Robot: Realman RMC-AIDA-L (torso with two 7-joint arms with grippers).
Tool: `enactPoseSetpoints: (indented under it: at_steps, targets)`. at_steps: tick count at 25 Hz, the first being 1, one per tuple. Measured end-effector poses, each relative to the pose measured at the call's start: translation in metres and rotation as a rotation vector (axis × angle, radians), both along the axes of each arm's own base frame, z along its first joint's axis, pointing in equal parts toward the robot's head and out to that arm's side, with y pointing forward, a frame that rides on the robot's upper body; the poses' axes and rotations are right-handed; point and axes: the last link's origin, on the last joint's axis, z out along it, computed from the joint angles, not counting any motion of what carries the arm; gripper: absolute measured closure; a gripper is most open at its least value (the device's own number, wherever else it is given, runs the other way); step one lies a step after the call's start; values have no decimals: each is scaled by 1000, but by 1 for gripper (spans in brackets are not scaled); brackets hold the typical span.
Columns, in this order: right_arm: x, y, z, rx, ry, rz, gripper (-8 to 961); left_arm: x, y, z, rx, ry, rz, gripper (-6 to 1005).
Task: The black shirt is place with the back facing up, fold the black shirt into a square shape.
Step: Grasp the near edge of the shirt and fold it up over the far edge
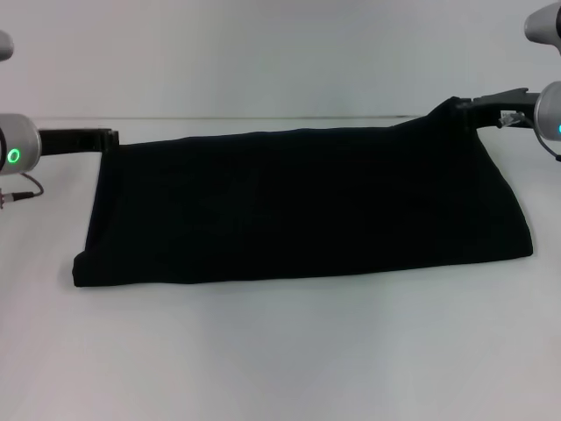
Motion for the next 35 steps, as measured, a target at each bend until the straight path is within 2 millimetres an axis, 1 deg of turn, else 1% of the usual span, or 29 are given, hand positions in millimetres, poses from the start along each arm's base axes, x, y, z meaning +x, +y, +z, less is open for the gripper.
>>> enactPoseSetpoints:
  at_steps: [5,12,20,23,28,35]
  targets:
    - [3,-1,0,-2,-3,-4,907,-2,-5,-7,-13,-93,118,856]
    - [5,-3,-1,4,-10,-4,907,0,-10,-23,-42,-134,175,734]
    - [5,-3,-1,3,-17,0,908,-8,-10,-24,1,-125,202,420]
    - [6,-3,-2,2,-18,-1,908,-9,-11,-27,1,-124,209,304]
    - [6,-4,-2,2,-17,-1,907,-9,-12,-34,-9,-129,218,156]
    - [5,-4,-4,-1,-19,4,906,-4,-10,-40,-27,-130,208,162]
